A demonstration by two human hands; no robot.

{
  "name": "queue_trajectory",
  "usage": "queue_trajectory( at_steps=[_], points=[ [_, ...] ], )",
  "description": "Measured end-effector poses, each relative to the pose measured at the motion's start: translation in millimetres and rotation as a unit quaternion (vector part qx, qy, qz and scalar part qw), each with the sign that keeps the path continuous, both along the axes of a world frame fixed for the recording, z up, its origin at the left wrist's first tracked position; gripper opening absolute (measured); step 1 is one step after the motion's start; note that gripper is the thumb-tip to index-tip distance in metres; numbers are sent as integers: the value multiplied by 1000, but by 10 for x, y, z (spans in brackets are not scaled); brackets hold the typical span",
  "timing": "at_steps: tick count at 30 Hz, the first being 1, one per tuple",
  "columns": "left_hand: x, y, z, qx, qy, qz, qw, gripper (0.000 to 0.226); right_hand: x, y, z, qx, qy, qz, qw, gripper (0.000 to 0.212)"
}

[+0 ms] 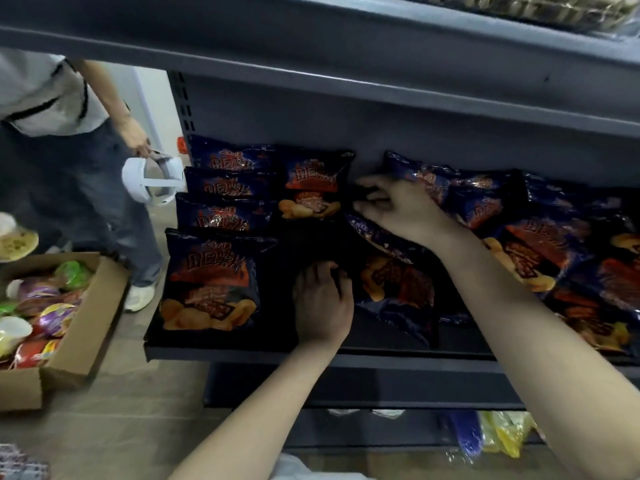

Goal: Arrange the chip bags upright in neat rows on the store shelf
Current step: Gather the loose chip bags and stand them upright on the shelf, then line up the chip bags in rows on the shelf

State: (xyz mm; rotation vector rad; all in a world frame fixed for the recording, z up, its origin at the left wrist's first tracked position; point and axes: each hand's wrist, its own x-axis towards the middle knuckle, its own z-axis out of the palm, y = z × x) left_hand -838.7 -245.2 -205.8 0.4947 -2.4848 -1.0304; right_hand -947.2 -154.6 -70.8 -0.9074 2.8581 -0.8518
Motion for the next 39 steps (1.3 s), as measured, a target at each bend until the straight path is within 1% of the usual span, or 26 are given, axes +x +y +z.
queue_trajectory(
  at_steps=[2,3,4,5,6,9,11,13,15,17,20,23,25,28,31,35,37,38,39],
  points=[
    [6,-5,12,-2,-3,-3,1000,55,76,4,-186,136,-8,30,990,69],
    [13,-8,16,-2,-4,-6,1000,56,96,11,-307,196,0,21,980,75],
    [20,-13,17,-4,-6,-10,1000,58,107,22,-427,236,14,-1,972,77],
    [25,-17,17,-8,-7,-15,1000,58,122,41,-530,255,33,-31,966,76],
    [28,-20,19,-14,-9,-20,1000,58,136,67,-603,254,52,-64,964,72],
    [18,-30,7,-17,-18,-33,999,52,204,151,-672,197,81,-134,968,63],
    [14,-37,-7,-12,-26,-40,999,45,255,196,-663,167,109,-151,968,57],
    [18,-36,-13,-8,-27,-46,999,43,324,228,-638,122,168,-151,966,50],
    [20,-32,-5,-4,-22,-47,999,41,396,240,-584,39,230,-150,961,42],
    [25,-26,8,1,-16,-49,999,41,450,235,-493,-64,244,-155,955,39],
    [30,-33,14,8,-9,-55,998,39,466,210,-359,-190,191,-179,946,45],
    [33,-33,8,14,16,-53,998,42,424,186,-276,-303,85,-191,930,53],
    [38,-28,4,14,37,-48,998,48,406,143,-247,-350,34,-177,919,50],
    [41,-25,-2,26,40,-40,998,49,396,-3,-211,-364,-16,-167,916,39],
    [56,-21,5,32,42,-40,998,50,322,-142,-217,-371,-42,-164,913,34],
    [64,-31,24,42,46,-47,997,52,215,-281,-173,-429,-95,-162,884,26],
    [70,-40,43,66,55,-44,995,53,168,-294,-101,-469,-109,-148,864,23],
    [73,-44,54,87,61,-42,993,54,154,-279,-50,-477,-111,-130,862,22],
    [78,-49,63,117,71,-43,990,56,142,-246,4,-467,-105,-106,872,24]
  ],
)
